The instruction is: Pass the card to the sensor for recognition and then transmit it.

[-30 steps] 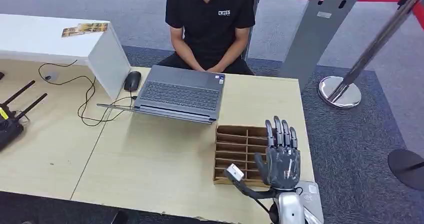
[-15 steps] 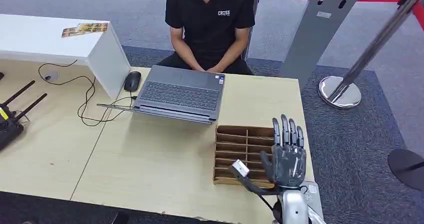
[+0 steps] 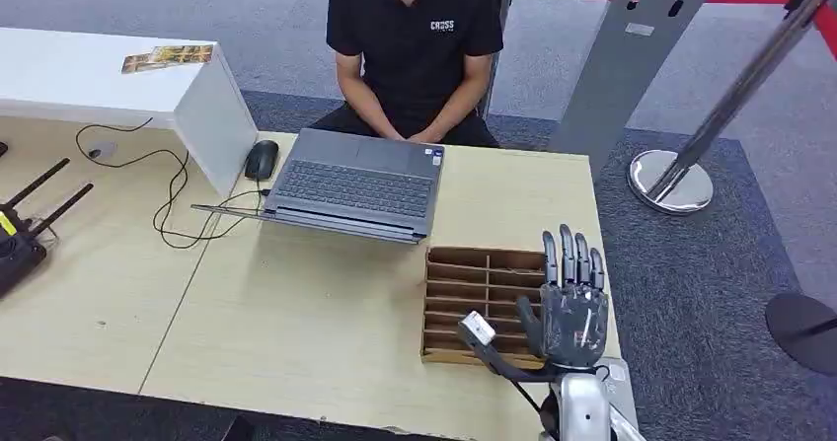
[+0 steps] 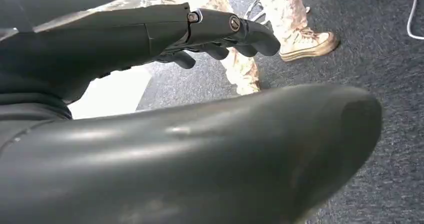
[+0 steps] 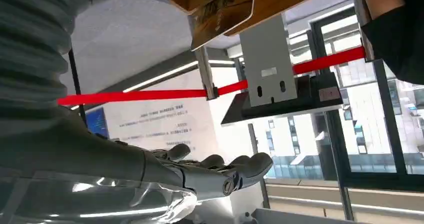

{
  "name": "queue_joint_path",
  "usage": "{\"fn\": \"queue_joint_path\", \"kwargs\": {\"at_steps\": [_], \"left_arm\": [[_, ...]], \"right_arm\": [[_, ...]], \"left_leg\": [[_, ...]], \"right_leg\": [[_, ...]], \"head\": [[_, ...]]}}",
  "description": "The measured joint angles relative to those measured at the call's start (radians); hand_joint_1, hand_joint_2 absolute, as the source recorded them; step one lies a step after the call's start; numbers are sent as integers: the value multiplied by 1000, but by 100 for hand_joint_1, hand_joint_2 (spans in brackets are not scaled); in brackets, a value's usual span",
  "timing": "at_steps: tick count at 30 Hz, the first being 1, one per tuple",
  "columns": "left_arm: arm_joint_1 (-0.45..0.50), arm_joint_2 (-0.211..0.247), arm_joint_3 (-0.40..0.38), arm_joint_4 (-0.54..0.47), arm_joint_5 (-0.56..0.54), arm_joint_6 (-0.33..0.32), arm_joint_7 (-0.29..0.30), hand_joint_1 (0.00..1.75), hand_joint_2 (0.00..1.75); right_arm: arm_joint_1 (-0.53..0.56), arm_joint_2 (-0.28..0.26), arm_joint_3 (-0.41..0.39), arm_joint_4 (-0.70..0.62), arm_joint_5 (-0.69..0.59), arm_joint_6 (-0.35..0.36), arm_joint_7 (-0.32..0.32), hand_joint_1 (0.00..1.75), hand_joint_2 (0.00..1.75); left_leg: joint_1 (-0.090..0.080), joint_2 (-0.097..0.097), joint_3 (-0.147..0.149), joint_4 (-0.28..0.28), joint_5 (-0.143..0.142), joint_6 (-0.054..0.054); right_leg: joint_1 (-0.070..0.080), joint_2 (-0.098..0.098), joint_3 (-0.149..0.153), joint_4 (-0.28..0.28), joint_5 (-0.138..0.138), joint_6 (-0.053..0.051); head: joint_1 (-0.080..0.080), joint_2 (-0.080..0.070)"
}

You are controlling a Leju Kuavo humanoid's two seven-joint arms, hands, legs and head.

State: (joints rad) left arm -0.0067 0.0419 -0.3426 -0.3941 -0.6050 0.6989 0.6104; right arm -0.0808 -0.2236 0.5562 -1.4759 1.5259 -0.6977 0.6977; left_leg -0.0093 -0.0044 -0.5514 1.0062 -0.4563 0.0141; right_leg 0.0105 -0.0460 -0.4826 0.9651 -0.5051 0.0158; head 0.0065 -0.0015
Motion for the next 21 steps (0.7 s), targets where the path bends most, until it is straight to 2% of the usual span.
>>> {"fn": "queue_joint_path", "kwargs": {"at_steps": [21], "left_arm": [[0,5,-25,0,12,0,9,0,0]], "right_arm": [[24,15,-103,32,1,0,0,0,175]], "left_leg": [[0,0,0,0,0,0]], "right_leg": [[0,0,0,0,0,0]], "head": [[0,0]]}}
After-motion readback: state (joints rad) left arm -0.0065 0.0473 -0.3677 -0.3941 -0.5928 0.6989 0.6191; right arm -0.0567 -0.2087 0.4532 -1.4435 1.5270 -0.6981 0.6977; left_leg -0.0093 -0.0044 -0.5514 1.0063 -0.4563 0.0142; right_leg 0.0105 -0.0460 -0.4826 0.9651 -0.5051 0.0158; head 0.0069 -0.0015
